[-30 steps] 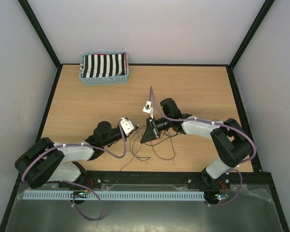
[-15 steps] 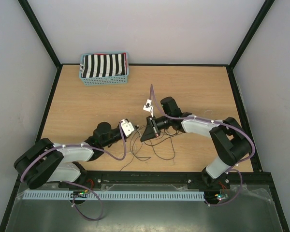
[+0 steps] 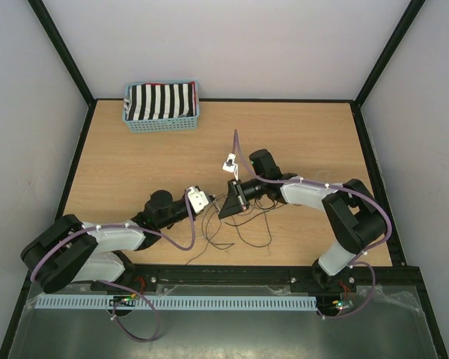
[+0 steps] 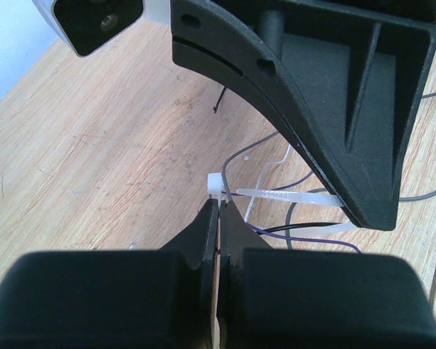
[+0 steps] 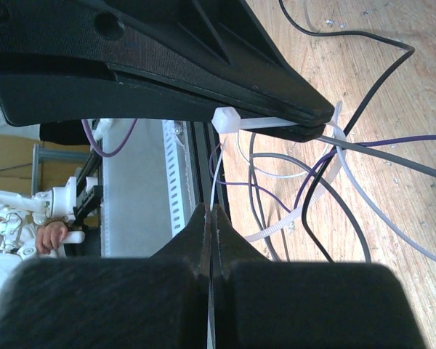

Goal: Zip-tie the wires
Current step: Tie the cable at the center of the board.

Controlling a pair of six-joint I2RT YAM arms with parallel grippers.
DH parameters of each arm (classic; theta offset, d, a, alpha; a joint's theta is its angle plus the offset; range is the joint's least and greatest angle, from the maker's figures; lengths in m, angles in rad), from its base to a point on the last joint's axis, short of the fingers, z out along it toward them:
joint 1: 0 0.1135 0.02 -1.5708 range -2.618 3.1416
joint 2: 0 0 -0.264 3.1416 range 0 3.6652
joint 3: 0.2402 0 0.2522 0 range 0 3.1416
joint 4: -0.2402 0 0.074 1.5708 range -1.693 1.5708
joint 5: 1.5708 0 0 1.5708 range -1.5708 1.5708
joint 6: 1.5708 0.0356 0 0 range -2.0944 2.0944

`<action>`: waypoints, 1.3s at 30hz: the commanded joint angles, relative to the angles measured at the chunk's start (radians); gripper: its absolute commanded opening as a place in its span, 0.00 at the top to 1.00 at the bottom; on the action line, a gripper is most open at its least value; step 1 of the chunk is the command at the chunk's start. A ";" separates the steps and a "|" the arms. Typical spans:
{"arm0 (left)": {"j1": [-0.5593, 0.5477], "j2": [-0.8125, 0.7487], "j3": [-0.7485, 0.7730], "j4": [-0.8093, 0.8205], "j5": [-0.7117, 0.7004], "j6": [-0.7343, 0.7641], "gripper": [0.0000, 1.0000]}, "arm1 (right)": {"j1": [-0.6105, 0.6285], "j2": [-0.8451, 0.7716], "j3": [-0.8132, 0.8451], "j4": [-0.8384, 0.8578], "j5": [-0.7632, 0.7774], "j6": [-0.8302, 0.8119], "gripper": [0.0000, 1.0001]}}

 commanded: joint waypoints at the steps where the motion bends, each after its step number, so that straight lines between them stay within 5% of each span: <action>1: -0.006 -0.007 -0.005 0.038 -0.003 0.018 1.00 | -0.001 0.001 0.030 0.001 -0.033 0.003 1.00; 39: -0.028 -0.012 -0.014 0.042 -0.025 0.016 1.00 | -0.023 -0.010 0.041 0.004 -0.022 0.006 1.00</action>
